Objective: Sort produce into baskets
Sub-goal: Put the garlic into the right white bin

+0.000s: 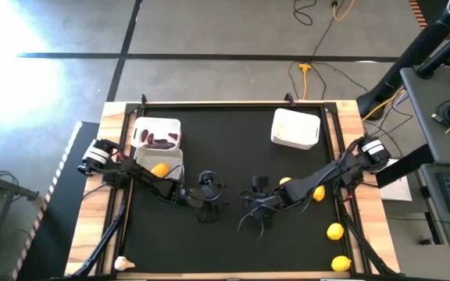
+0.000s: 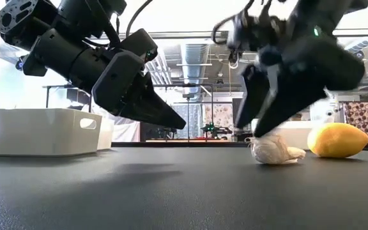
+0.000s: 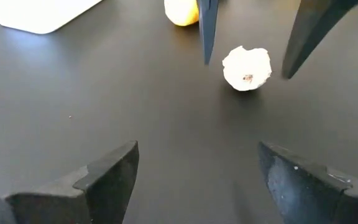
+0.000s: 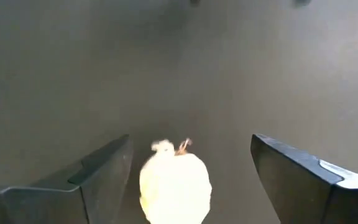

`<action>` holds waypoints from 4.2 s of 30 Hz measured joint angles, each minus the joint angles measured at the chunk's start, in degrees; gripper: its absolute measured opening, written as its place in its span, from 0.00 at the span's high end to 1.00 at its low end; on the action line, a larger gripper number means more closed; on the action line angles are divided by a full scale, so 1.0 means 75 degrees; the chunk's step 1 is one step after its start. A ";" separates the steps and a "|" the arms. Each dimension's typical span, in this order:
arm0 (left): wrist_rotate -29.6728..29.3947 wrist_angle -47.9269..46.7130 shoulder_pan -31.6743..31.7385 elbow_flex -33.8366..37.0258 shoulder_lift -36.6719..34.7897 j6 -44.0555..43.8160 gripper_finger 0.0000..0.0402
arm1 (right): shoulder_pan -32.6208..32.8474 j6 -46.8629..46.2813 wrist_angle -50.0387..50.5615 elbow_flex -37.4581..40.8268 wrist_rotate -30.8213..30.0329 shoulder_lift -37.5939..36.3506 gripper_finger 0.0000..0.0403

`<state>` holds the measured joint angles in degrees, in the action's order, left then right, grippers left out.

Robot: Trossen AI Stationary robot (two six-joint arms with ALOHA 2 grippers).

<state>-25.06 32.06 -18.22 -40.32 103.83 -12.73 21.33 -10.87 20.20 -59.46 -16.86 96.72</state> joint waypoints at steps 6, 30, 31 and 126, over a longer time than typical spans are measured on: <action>0.0000 -0.0007 0.0000 0.0003 0.0000 -0.0001 0.23 | -0.0051 -0.0487 0.0002 0.0393 0.0053 0.0346 0.19; 0.0009 0.0003 -0.0017 0.0009 0.0003 -0.0051 0.23 | -0.0964 -0.0750 0.3333 -0.0952 -0.2501 -0.0560 0.71; 0.0009 0.0006 -0.0017 0.0009 0.0003 -0.0055 0.23 | -0.1105 -0.0750 0.3568 -0.0984 -0.3073 -0.0754 0.71; 0.6959 -1.1240 -0.6017 -0.2742 0.0037 -0.8988 0.27 | 0.2138 0.1200 -0.6188 -0.3707 -0.1760 0.3993 0.43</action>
<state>27.14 -52.24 -63.35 -60.88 104.11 -80.14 37.36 -1.87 -26.21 -87.26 -30.06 126.67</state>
